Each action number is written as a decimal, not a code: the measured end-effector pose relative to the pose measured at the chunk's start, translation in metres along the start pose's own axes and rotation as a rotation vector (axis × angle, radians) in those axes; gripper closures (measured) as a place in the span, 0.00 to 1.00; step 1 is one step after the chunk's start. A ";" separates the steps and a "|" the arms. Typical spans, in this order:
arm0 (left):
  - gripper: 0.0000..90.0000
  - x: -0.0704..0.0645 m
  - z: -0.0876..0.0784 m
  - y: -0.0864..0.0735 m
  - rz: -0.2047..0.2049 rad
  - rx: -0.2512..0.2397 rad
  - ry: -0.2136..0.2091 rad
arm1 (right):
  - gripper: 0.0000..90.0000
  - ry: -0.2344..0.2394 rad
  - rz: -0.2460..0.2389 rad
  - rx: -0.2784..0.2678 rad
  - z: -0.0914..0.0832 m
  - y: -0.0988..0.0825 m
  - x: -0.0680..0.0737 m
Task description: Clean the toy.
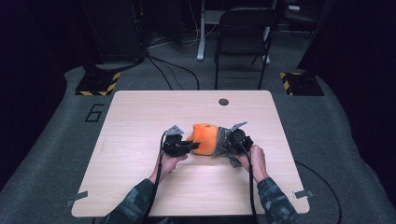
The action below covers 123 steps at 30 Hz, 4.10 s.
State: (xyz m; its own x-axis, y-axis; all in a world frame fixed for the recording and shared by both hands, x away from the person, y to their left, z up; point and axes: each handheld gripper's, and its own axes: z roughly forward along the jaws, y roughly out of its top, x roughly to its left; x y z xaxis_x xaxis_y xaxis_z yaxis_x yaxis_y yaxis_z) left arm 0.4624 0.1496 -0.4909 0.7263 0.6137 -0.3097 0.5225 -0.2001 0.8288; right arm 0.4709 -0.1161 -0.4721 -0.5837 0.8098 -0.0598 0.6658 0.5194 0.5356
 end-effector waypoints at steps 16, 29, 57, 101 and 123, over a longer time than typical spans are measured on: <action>0.88 0.001 -0.001 0.000 -0.008 0.001 -0.004 | 0.87 0.006 0.000 -0.130 -0.050 0.016 -0.005; 0.73 0.004 -0.003 -0.002 0.003 -0.021 -0.023 | 0.87 0.024 -0.073 -0.168 -0.034 0.036 0.023; 0.75 -0.012 0.008 -0.018 0.233 0.016 0.169 | 0.87 0.042 -0.029 -0.191 -0.032 0.032 0.020; 0.93 -0.021 -0.013 0.007 -0.015 -0.073 0.075 | 0.87 -0.111 -0.197 -0.257 -0.053 0.034 0.076; 0.93 -0.009 -0.011 0.004 -0.026 -0.057 0.061 | 0.87 -0.074 -0.054 -0.091 -0.007 0.010 0.017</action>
State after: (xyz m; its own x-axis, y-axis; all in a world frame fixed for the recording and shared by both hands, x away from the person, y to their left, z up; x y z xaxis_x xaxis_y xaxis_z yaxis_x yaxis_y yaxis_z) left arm 0.4527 0.1511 -0.4801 0.6834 0.6636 -0.3042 0.5135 -0.1409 0.8464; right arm 0.4644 -0.0993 -0.4616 -0.5793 0.8011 -0.1506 0.5879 0.5386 0.6036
